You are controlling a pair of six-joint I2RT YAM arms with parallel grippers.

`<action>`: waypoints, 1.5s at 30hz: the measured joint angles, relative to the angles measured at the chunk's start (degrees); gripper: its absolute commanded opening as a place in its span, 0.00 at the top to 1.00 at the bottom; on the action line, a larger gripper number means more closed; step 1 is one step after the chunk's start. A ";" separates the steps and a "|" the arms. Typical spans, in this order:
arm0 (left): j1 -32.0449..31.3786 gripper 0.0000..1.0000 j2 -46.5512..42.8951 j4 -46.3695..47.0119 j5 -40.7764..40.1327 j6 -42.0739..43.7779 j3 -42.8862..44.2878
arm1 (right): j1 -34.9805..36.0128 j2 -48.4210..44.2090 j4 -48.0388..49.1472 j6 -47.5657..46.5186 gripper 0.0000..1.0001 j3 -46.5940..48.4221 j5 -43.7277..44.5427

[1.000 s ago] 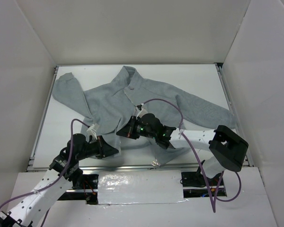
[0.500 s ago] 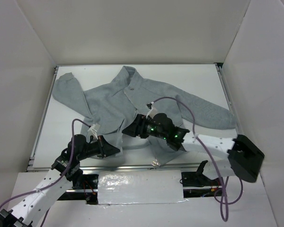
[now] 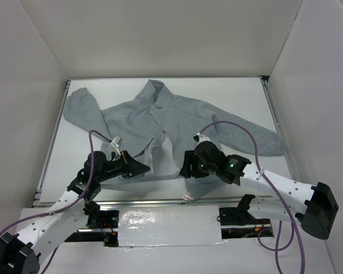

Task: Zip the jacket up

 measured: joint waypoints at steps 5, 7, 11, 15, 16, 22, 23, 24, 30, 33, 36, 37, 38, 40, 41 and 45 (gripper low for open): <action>0.46 1.00 -0.61 -4.59 -2.43 2.08 6.80 | 1.57 2.51 -10.95 1.07 0.41 0.35 1.03; 0.59 1.00 -1.14 -5.92 -3.28 3.39 8.72 | 2.69 2.36 -14.16 1.70 0.41 0.35 1.84; 0.68 1.00 -1.53 -8.33 -4.07 4.83 9.16 | 6.32 2.69 -19.21 2.67 0.39 0.48 3.37; 0.70 1.00 -0.83 -9.57 -3.87 5.42 8.41 | 10.78 8.31 -22.95 4.48 0.39 2.05 6.60; 0.70 1.00 -0.59 -9.64 -3.65 5.57 8.22 | 11.78 10.36 -23.76 5.20 0.39 2.64 7.85; 0.72 1.00 0.17 -9.77 -1.57 7.34 8.17 | 13.64 13.33 -24.22 6.47 0.40 3.23 12.94; 0.72 1.00 0.17 -9.75 -1.31 7.85 8.17 | 13.64 13.31 -24.15 6.29 0.40 3.34 13.46; 0.72 1.00 0.17 -9.73 -1.03 8.15 8.17 | 13.64 13.49 -23.93 5.99 0.40 3.45 13.81; 0.72 1.00 0.17 -9.75 0.24 9.51 8.17 | 13.64 18.84 -22.43 4.09 0.40 4.20 13.92; 0.74 1.00 0.17 -9.77 0.81 9.75 8.17 | 13.64 20.70 -21.90 3.56 0.40 4.20 13.46; 0.74 1.00 0.11 -9.81 1.20 10.12 8.15 | 13.62 21.11 -21.22 3.50 0.41 4.20 12.79; 0.74 1.00 0.04 -9.81 1.29 10.40 8.17 | 13.62 21.20 -21.03 3.52 0.41 4.20 12.57; 0.74 1.00 -0.02 -9.84 1.33 10.75 8.17 | 13.62 21.29 -20.83 3.52 0.41 4.20 12.41; 0.74 1.00 -0.20 -9.79 1.53 10.97 8.17 | 13.62 21.59 -20.55 3.52 0.42 4.20 12.11; 0.74 1.00 -0.20 -9.77 1.64 10.99 8.15 | 13.62 21.97 -20.44 3.54 0.42 4.20 11.89; 0.74 1.00 -0.11 -9.77 1.95 11.04 8.17 | 13.62 24.13 -20.39 4.20 0.42 4.20 11.85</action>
